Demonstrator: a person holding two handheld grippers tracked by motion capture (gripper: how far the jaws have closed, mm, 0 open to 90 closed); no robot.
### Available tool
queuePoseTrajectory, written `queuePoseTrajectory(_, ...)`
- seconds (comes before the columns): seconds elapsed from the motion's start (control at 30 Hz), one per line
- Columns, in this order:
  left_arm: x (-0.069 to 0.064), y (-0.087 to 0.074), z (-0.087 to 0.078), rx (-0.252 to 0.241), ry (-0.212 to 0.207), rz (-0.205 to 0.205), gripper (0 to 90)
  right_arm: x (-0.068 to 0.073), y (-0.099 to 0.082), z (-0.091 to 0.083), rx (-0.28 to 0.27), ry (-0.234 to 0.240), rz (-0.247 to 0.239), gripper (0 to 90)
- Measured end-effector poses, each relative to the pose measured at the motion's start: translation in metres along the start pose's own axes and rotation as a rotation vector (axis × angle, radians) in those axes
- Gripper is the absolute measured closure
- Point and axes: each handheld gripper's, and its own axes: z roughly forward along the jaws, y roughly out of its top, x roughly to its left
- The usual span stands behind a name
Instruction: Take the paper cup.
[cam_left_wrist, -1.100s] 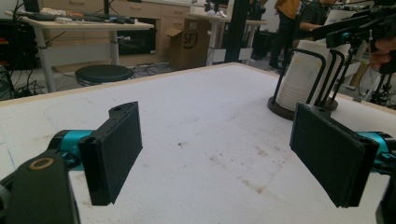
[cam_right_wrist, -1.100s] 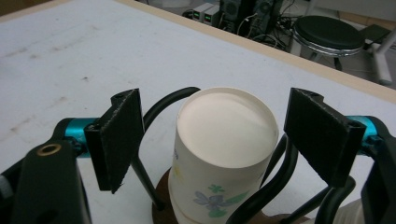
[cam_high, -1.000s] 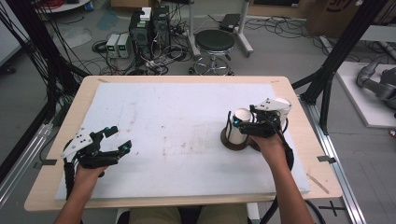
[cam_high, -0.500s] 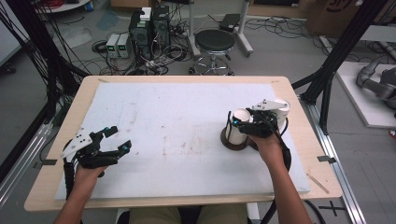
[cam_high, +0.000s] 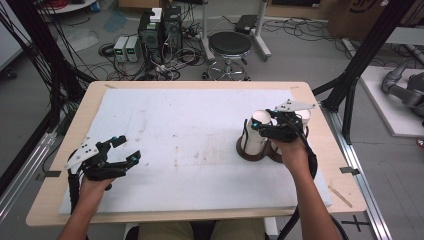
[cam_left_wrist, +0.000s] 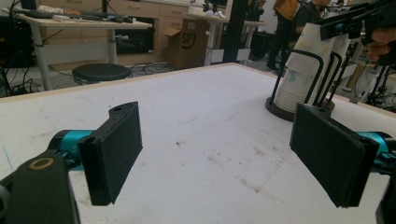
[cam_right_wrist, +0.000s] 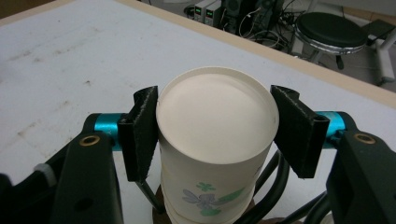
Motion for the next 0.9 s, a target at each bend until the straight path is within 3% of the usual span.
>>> queuePoseTrajectory(0.27, 0.0, -0.001, -0.001, 0.006, -0.018, -0.006, 16.8, 0.005, 0.019, -0.021, -0.043, -0.005, -0.036, 37.5)
queuePoseTrajectory(0.53, -0.001, -0.001, 0.0, 0.002, -0.066, -0.02, 16.8, 0.012, 0.031, -0.039, -0.078, 0.012, -0.072, 37.7)
queuePoseTrajectory(0.77, -0.001, -0.002, -0.001, 0.006, -0.091, -0.029, 16.7, 0.025, 0.037, -0.051, -0.114, 0.069, -0.107, 37.7)
queuePoseTrajectory(0.9, -0.002, -0.001, -0.004, -0.004, -0.097, -0.033, 16.7, 0.035, 0.04, -0.051, -0.124, 0.135, -0.112, 37.7)
